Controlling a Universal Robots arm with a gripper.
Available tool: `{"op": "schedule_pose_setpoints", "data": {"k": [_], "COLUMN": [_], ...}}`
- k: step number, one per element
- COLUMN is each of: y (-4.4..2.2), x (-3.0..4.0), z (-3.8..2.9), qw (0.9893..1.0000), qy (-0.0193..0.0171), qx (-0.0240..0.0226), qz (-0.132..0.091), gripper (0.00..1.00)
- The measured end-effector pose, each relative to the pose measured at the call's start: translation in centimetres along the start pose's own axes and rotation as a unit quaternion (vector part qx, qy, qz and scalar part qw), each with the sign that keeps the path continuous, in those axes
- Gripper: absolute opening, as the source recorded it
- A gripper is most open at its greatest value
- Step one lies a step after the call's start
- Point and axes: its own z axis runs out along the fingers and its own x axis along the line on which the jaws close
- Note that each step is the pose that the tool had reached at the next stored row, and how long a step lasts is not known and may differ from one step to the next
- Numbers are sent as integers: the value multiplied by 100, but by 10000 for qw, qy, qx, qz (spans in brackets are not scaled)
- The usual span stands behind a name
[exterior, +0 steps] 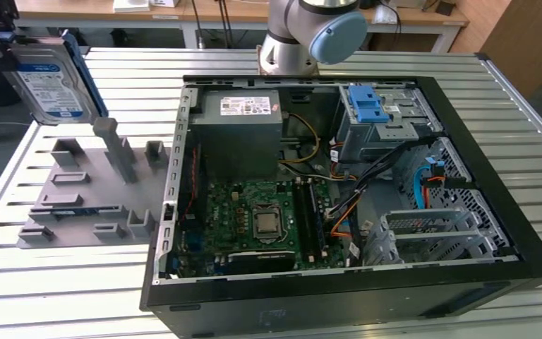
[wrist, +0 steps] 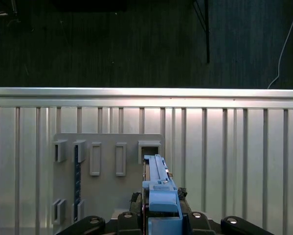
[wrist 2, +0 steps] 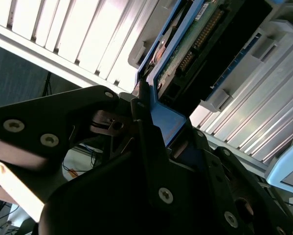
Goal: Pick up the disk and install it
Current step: 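Pick up the disk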
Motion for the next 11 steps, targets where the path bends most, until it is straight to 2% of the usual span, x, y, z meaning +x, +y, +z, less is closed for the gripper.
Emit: {"op": "schedule_pose_setpoints", "data": {"k": [11], "y": [0], "x": [-1], "z": [-80], "qw": [10000], "qy": [-4], "qx": [1], "qz": [0], "gripper": [36]}}
